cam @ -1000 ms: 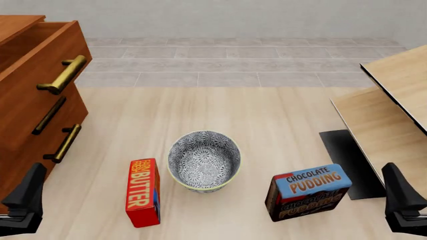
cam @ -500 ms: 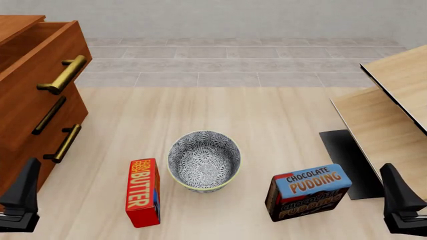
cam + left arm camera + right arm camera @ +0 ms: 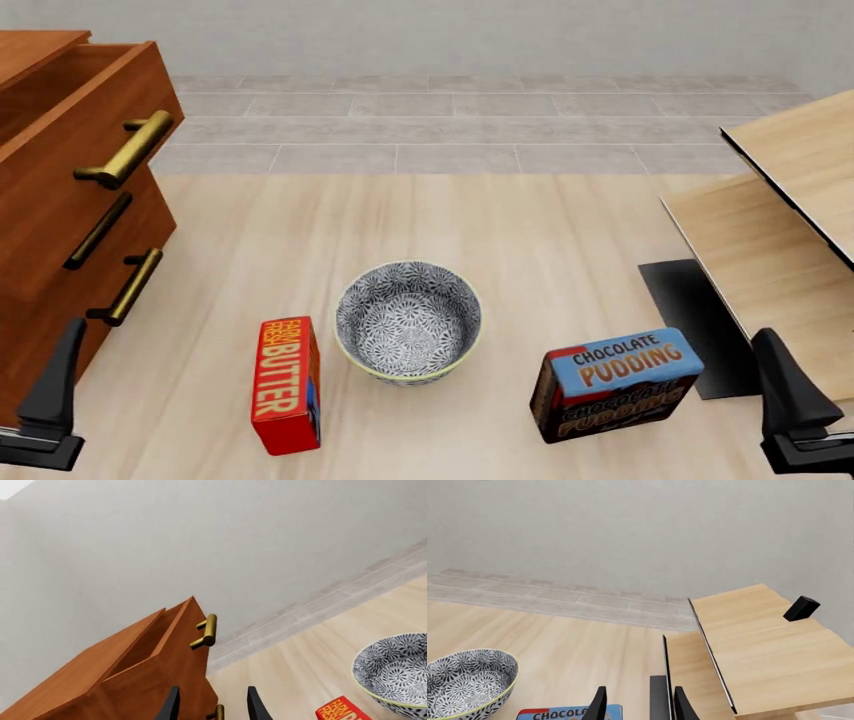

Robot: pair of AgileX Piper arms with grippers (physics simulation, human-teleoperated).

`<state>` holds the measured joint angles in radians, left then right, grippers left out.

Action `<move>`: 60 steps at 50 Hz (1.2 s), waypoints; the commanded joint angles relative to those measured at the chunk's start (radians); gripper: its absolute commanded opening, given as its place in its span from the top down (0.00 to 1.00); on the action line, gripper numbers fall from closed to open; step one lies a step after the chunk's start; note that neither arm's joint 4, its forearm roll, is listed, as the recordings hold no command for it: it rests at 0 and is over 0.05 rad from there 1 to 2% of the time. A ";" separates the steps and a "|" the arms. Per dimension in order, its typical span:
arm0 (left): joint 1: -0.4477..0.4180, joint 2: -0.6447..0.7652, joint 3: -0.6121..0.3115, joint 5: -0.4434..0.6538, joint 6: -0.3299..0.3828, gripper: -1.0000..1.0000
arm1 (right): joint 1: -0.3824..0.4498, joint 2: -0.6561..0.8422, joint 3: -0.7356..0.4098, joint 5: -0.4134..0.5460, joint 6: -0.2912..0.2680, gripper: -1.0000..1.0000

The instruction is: Close the top drawer of the cabinet.

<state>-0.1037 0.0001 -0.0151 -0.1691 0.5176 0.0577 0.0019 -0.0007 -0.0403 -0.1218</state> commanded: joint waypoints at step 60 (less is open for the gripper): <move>-0.043 0.978 0.011 -1.051 0.656 0.00 | 0.032 -0.002 0.000 -0.023 -0.045 0.00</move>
<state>-0.1585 0.8370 -0.0009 -1.0871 1.0998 0.0907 0.0003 -0.0009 -0.0620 -0.1674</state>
